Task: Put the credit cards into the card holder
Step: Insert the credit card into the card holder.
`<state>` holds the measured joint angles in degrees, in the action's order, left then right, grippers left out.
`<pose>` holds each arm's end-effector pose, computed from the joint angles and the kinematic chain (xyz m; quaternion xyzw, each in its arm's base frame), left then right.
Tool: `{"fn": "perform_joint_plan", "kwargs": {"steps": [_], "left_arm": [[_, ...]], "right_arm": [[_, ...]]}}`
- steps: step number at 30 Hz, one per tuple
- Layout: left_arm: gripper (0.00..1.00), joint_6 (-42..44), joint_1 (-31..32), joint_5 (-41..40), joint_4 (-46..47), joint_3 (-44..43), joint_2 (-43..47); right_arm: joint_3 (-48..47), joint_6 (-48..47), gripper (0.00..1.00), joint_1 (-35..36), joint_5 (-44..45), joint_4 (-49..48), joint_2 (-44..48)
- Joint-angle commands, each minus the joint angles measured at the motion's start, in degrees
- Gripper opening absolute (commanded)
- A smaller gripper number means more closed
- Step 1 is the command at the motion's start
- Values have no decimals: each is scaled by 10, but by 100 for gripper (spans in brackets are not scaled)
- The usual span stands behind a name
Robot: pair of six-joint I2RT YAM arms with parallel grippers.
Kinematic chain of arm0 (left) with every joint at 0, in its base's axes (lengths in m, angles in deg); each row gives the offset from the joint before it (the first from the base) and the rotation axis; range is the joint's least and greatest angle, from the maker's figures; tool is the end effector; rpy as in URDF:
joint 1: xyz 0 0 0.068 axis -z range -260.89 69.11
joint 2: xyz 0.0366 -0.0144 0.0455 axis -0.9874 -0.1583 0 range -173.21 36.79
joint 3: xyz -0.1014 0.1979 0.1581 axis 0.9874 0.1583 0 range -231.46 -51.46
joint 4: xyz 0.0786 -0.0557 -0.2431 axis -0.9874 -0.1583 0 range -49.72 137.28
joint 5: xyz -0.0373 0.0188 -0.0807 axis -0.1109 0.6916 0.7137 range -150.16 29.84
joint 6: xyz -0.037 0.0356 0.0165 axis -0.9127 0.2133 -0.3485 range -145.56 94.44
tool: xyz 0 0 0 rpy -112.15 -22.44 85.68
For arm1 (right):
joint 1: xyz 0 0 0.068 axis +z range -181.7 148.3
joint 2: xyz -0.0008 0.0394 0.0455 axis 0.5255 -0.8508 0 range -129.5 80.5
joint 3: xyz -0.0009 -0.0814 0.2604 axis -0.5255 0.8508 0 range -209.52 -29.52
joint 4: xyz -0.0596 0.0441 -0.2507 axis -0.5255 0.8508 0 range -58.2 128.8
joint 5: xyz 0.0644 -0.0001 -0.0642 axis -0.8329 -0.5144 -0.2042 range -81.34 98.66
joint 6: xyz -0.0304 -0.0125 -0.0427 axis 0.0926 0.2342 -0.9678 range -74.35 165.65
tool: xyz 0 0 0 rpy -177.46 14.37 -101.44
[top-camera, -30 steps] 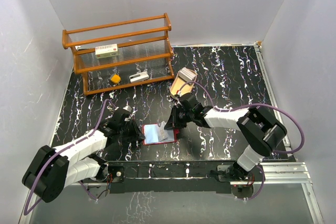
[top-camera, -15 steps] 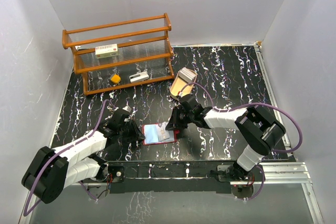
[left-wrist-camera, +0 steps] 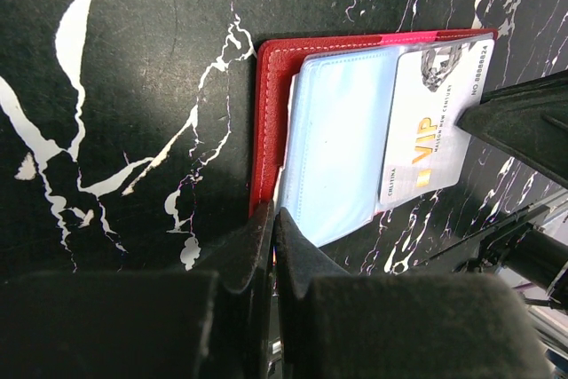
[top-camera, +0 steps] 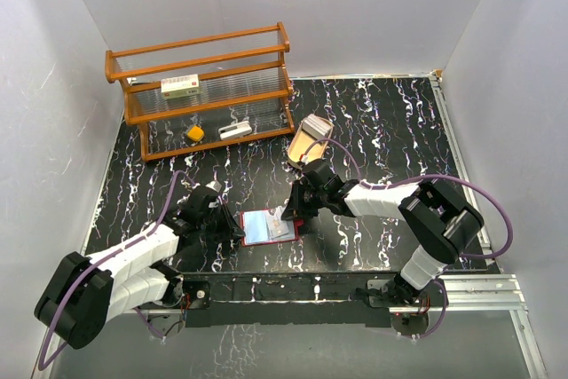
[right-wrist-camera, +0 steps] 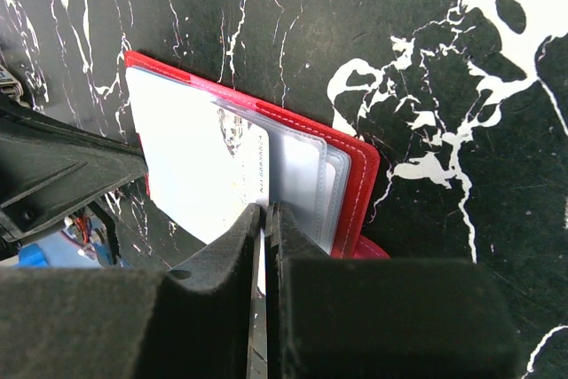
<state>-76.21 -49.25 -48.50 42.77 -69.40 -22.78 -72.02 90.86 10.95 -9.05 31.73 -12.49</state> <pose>0.1534 -0.1030 0.1447 -0.1150 0.9165 -0.3154 0.2177 0.2167 0.2145 0.1431 -0.0313 0.9307 0.3364 0.1404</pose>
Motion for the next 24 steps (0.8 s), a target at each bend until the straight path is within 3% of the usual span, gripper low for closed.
{"fn": "perform_joint_plan", "kwargs": {"steps": [1, 24], "left_arm": [[0, 1, 2, 2, -40, 18, 5], [0, -1, 2, 10, -22, 18, -7]], "right_arm": [[-7, -14, 2, 0, 18, 8, 2], [6, 17, 1, 5, -39, -56, -17]]}}
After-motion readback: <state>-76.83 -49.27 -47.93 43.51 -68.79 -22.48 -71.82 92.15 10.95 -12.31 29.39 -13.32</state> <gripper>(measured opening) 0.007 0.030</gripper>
